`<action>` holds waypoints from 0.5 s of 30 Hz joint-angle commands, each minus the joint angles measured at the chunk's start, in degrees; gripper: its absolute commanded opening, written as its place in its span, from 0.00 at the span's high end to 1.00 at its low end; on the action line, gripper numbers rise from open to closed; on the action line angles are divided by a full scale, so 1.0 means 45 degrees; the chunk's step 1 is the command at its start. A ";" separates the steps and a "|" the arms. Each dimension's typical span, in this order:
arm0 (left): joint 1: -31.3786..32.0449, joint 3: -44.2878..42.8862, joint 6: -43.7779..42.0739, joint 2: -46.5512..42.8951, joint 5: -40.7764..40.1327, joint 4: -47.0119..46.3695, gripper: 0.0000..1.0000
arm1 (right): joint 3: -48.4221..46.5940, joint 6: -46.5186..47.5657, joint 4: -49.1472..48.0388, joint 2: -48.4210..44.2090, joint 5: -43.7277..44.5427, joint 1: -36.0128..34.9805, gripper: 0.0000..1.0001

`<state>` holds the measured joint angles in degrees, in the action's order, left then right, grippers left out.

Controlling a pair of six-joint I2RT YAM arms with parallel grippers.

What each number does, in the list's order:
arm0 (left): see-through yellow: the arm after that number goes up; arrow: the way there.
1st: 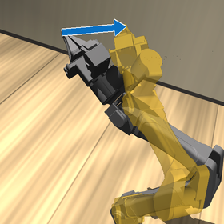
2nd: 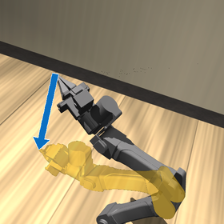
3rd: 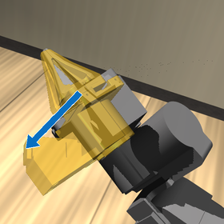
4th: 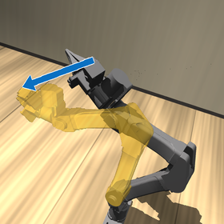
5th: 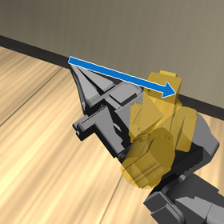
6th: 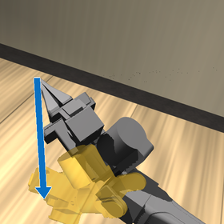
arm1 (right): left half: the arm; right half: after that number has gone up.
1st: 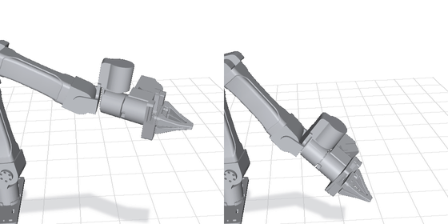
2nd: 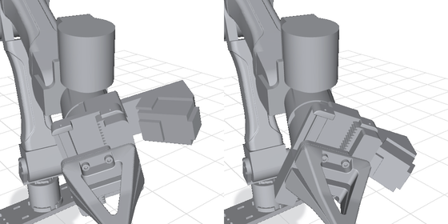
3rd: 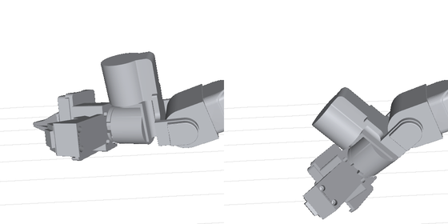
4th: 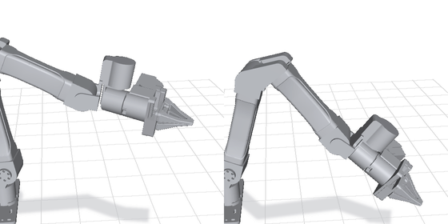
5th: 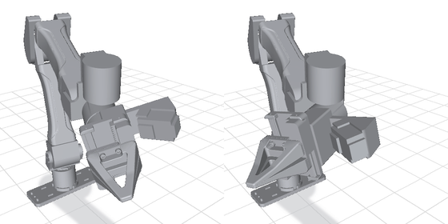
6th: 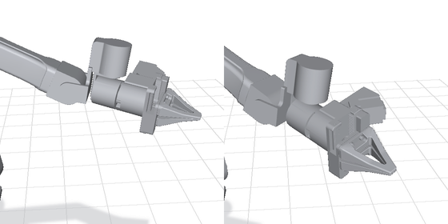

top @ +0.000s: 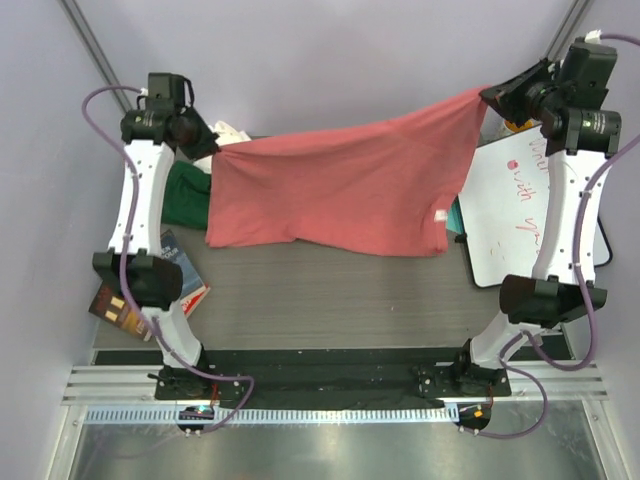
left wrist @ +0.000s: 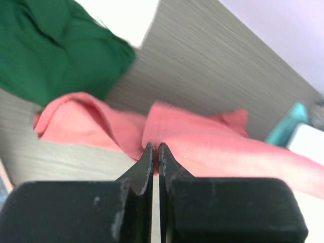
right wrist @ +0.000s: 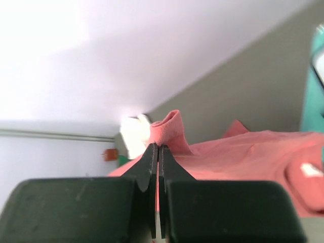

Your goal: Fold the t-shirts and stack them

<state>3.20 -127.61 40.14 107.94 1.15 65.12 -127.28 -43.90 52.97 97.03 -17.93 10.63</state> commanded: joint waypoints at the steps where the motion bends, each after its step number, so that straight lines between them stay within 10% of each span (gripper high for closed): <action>1: 0.0226 0.2163 0.0474 -0.3261 0.1559 -0.2361 1.00 | -0.0606 -0.0069 -0.1614 -0.1422 -0.1443 0.0078 0.99; 15: 0.0421 1.2065 -0.0579 -0.4556 0.2574 -0.0078 1.00 | 1.1466 0.0358 0.1156 -0.5529 -0.1523 0.0078 0.99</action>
<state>4.86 -81.80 40.27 84.42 9.37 61.14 -83.18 -43.86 52.07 72.36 -23.66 10.74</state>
